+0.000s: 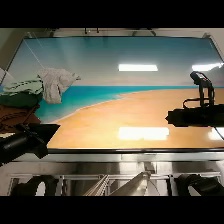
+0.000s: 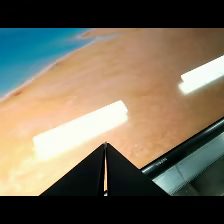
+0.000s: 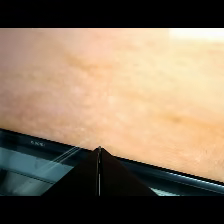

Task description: Fold the shirts.

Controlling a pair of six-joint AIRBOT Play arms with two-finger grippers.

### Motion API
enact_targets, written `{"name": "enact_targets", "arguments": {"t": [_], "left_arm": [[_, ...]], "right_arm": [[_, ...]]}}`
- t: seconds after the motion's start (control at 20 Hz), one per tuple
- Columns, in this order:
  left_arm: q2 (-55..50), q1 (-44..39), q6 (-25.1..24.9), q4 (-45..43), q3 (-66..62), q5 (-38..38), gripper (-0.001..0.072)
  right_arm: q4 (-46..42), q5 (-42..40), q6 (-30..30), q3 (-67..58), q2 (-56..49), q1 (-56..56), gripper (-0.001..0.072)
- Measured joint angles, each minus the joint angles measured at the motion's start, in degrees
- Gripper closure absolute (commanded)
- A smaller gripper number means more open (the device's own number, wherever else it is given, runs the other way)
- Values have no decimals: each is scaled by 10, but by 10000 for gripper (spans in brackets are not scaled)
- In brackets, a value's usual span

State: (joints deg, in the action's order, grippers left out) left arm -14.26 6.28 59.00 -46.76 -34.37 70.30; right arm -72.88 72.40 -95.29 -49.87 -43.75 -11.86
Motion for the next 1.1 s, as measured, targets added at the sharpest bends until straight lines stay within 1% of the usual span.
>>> {"name": "enact_targets", "arguments": {"t": [0.45,0.6,0.7,0.85,0.9,0.95,1.0,1.1], "left_arm": [[0,0,0,2,10,-2,694],[0,0,1,5,11,-25,707],[0,0,24,2,11,-64,706],[-36,0,79,-69,-14,-140,702],[-66,0,90,-101,-33,-154,647],[-110,0,98,-134,-61,-168,454],[-158,0,105,-163,-90,-175,371],[-276,0,112,-219,-163,-185,371]], "right_arm": [[0,0,0,1,-2,0,698],[0,0,0,1,-2,0,698],[0,0,0,1,-2,0,698],[0,-20,0,1,-2,0,698],[0,-28,0,1,-2,0,698],[0,-34,0,1,-2,0,698],[0,-38,0,1,-2,0,698],[0,-51,0,1,-3,0,697]]}}
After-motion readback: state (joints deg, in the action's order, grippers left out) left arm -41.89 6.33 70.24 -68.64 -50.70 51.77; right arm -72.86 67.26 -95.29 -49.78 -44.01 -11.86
